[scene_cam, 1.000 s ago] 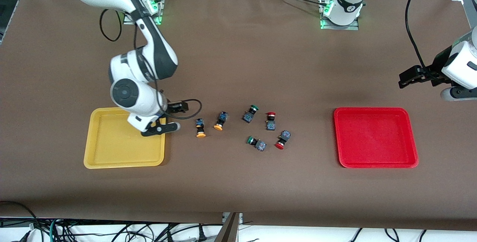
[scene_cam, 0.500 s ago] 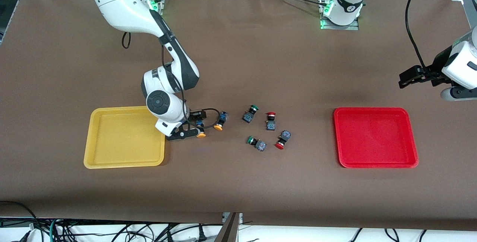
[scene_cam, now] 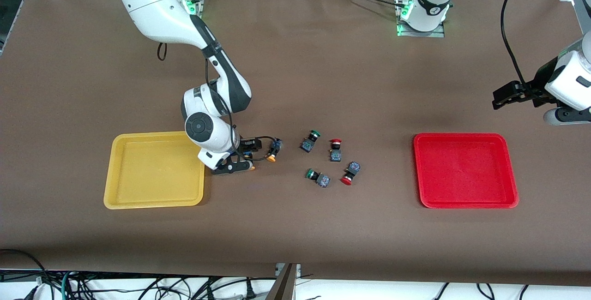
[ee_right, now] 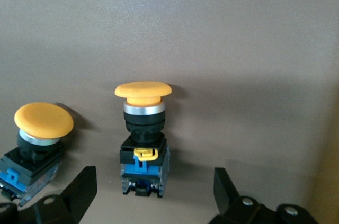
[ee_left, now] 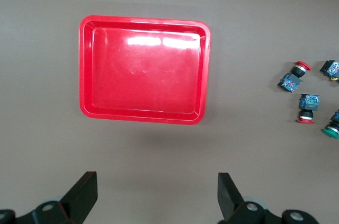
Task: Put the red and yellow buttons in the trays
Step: 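Carry the yellow button to the yellow tray while the left gripper reaches the red button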
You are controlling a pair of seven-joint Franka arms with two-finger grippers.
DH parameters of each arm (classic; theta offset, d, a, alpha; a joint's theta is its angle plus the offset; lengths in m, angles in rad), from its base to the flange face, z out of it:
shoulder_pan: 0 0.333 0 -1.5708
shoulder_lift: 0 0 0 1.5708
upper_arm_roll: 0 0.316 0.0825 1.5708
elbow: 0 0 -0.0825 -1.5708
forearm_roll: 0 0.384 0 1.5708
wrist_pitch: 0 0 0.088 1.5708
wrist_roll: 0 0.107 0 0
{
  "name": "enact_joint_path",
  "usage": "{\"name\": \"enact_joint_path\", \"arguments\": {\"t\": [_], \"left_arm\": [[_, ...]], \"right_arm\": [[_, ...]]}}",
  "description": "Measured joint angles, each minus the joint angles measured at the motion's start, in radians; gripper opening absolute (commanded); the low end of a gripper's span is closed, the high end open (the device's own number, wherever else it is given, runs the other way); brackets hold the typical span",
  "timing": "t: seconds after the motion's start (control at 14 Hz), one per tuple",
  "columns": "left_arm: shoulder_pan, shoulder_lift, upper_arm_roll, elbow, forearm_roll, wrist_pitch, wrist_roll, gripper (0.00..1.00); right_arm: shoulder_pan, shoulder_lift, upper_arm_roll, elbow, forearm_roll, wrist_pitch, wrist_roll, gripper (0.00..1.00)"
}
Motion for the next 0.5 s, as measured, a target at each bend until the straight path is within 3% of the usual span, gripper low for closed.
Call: {"name": "enact_joint_path", "arguments": {"t": [0.21, 0.36, 0.5], "left_arm": [[-0.024, 0.010, -0.001, 0.006, -0.002, 0.003, 0.000, 1.00], [-0.039, 0.033, -0.001, 0.030, -0.016, 0.004, 0.000, 1.00], [-0.065, 0.071, -0.003, 0.041, -0.046, 0.005, 0.003, 1.00]], "right_arm": [[0.000, 0.013, 0.000, 0.000, 0.007, 0.025, 0.000, 0.38], [0.000, 0.024, 0.000, 0.001, 0.007, 0.032, -0.001, 0.06], [-0.002, 0.026, -0.006, 0.005, 0.007, 0.033, -0.001, 0.00]]}}
